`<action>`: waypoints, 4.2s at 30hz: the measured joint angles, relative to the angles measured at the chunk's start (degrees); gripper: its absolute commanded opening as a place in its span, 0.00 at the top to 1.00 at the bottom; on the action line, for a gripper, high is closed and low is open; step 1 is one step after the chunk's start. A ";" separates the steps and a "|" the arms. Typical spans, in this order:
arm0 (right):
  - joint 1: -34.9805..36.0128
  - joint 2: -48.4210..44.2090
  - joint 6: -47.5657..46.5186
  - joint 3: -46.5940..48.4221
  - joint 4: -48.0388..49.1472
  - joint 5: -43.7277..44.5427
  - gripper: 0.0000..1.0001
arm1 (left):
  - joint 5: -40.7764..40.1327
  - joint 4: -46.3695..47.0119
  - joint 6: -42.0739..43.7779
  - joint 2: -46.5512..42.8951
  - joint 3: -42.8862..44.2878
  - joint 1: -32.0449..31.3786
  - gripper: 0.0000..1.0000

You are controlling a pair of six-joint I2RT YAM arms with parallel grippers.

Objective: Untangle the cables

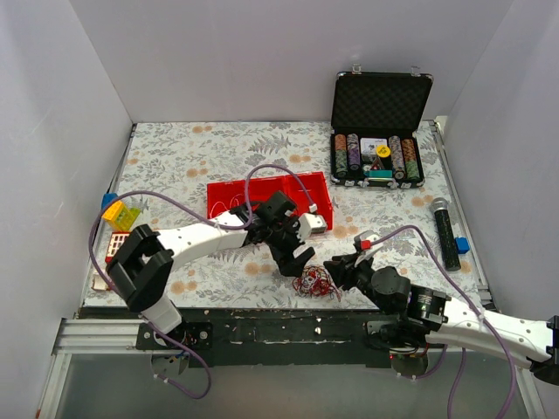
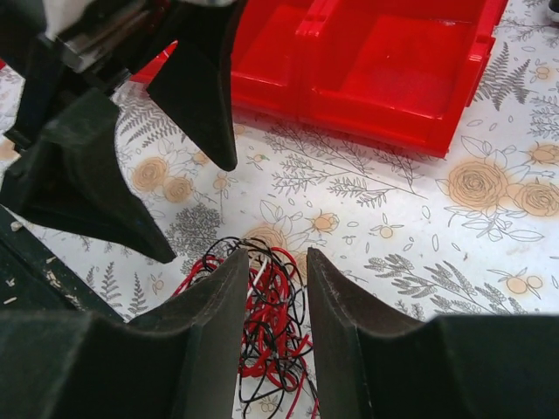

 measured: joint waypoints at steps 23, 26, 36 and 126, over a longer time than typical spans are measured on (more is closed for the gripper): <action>0.02 -1.79 0.22 0.76 -3.48 0.83 0.60 | 4.22 0.90 2.10 9.29 4.15 -0.15 0.72; 0.02 -1.20 0.24 0.79 -3.02 0.79 0.58 | 3.80 1.20 2.69 9.18 3.69 -0.15 0.83; 0.00 7.04 -0.22 0.85 1.68 -1.84 0.41 | 1.31 1.33 2.10 5.99 1.62 -0.15 1.00; -0.09 26.36 1.53 -3.98 22.29 -8.98 0.34 | -37.40 30.23 12.81 -19.04 54.05 -4.28 0.99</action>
